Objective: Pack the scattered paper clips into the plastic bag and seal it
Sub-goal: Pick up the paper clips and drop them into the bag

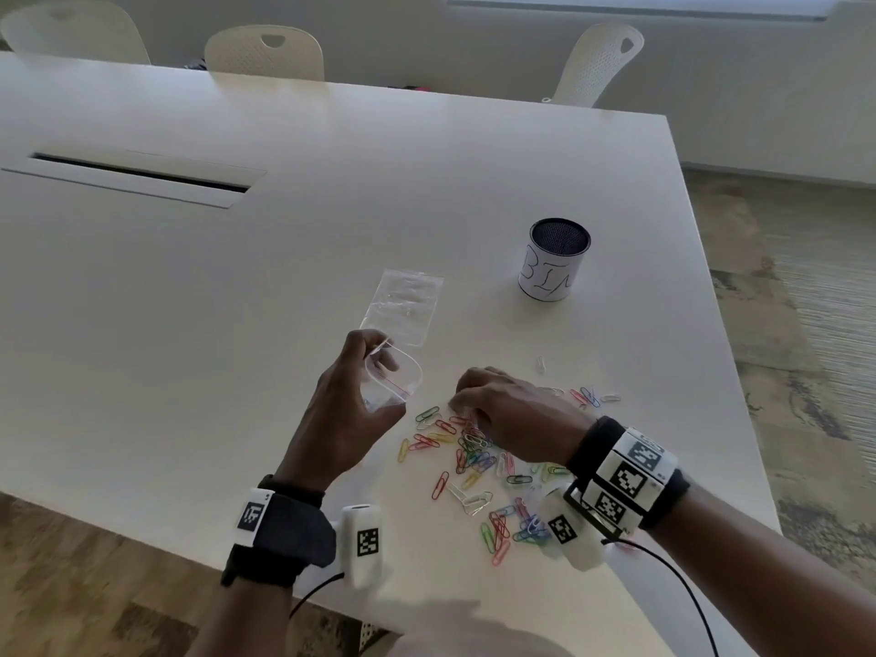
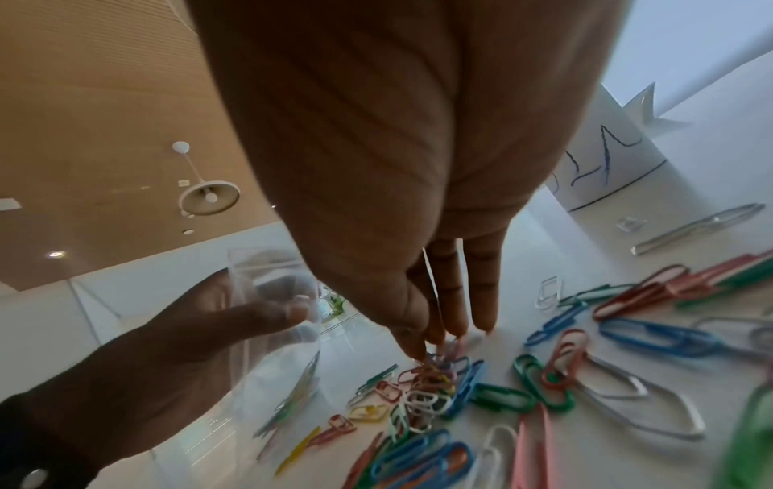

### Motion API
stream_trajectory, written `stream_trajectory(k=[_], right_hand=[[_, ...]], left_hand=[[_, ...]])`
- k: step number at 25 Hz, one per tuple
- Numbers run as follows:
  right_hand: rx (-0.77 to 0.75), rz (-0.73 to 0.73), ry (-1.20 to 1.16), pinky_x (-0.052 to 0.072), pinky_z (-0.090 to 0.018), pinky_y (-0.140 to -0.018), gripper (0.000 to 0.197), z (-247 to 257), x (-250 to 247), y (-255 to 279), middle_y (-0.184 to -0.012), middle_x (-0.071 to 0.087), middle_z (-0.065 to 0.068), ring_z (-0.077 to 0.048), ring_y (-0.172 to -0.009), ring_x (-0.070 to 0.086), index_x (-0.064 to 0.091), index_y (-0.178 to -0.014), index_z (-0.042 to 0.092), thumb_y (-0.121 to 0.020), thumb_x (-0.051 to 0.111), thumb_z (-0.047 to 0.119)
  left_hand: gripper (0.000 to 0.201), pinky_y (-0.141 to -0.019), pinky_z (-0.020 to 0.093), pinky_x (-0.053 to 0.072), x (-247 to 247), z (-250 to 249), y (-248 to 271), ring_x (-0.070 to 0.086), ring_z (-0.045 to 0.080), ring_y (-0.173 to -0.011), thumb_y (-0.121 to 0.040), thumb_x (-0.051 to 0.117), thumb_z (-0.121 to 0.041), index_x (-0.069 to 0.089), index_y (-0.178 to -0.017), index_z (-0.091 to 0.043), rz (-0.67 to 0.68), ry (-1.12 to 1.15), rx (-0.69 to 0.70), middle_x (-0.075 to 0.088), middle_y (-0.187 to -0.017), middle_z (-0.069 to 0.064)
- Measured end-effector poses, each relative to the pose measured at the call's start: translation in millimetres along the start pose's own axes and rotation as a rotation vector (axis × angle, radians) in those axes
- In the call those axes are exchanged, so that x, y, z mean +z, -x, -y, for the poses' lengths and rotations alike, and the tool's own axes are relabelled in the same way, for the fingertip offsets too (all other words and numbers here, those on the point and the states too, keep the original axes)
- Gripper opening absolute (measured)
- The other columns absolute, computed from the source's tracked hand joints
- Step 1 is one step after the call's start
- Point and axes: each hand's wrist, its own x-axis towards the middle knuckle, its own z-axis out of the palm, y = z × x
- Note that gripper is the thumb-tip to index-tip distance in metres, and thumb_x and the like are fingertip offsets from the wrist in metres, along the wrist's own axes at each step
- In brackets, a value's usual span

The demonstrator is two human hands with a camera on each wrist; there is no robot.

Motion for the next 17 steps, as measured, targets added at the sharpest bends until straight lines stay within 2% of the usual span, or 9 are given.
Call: stream_trajectory(k=[2,3,5,7,9,13,15,17], right_hand=[[-0.010,0.031,0.001,0.047,-0.022,-0.089,0.029,4,-3,8,-0.137,0.056,0.002,-0.015,-0.119,0.057,0.065,-0.133,0.020,-0.108,0.051,0.027],[-0.006,0.042,0.017,0.046,-0.022,-0.085,0.035,5,-4,12,-0.138,0.055,0.002,-0.014,-0.117,0.058,0.061,-0.136,0.021,-0.105,0.056,0.037],[0.010,0.043,0.135,0.050,-0.025,-0.084,0.066,6,-5,18,-0.142,0.052,0.001,-0.014,-0.117,0.056,0.049,-0.147,0.026,-0.092,0.064,0.060],[0.023,0.060,0.226,0.051,-0.028,-0.087,0.086,9,-1,20,-0.142,0.050,-0.001,-0.016,-0.120,0.053,0.040,-0.153,0.031,-0.081,0.071,0.068],[0.031,0.073,0.189,0.054,-0.030,-0.092,0.081,14,8,21,-0.140,0.050,-0.003,-0.018,-0.118,0.053,0.043,-0.151,0.034,-0.082,0.075,0.060],[0.037,-0.027,0.077,0.057,-0.029,-0.097,0.042,22,18,23,-0.129,0.059,-0.003,-0.016,-0.110,0.061,0.061,-0.138,0.026,-0.097,0.069,0.035],[0.042,-0.074,0.028,0.060,-0.030,-0.094,0.026,25,19,24,-0.120,0.063,-0.003,-0.015,-0.103,0.066,0.067,-0.129,0.021,-0.103,0.062,0.025],[0.058,-0.099,0.024,0.061,-0.028,-0.089,0.023,25,20,22,-0.115,0.066,-0.002,-0.014,-0.097,0.069,0.069,-0.125,0.019,-0.105,0.058,0.023]], left_hand=[[0.066,-0.078,0.035,0.063,1,-2,1,0.063,0.004,-0.102,-0.082,0.088,-0.016,0.043,-0.130,-0.029,-0.005,-0.012,-0.003,0.063,-0.111,-0.014],[0.066,-0.079,0.036,0.063,2,-3,1,0.063,0.003,-0.102,-0.082,0.088,-0.017,0.043,-0.130,-0.029,-0.008,-0.014,-0.007,0.063,-0.111,-0.015],[0.066,-0.078,0.039,0.064,3,-4,2,0.063,0.003,-0.102,-0.082,0.087,-0.017,0.043,-0.130,-0.029,-0.009,-0.015,-0.015,0.064,-0.112,-0.014],[0.066,-0.077,0.039,0.064,3,-5,4,0.062,0.003,-0.103,-0.082,0.087,-0.017,0.043,-0.130,-0.029,-0.008,-0.021,-0.016,0.064,-0.112,-0.013],[0.067,-0.076,0.033,0.063,1,-5,5,0.062,0.002,-0.104,-0.082,0.088,-0.018,0.043,-0.131,-0.029,0.005,-0.021,-0.012,0.063,-0.112,-0.013],[0.068,-0.074,0.023,0.060,-4,-3,2,0.060,0.003,-0.106,-0.082,0.087,-0.016,0.042,-0.131,-0.029,0.041,-0.008,0.003,0.062,-0.113,-0.013],[0.067,-0.075,0.025,0.059,-7,-2,0,0.060,0.006,-0.106,-0.082,0.087,-0.015,0.042,-0.130,-0.029,0.058,0.000,0.005,0.062,-0.113,-0.013],[0.066,-0.076,0.025,0.058,-8,-1,-2,0.060,0.008,-0.106,-0.082,0.086,-0.015,0.042,-0.130,-0.029,0.080,0.011,0.011,0.062,-0.113,-0.013]])
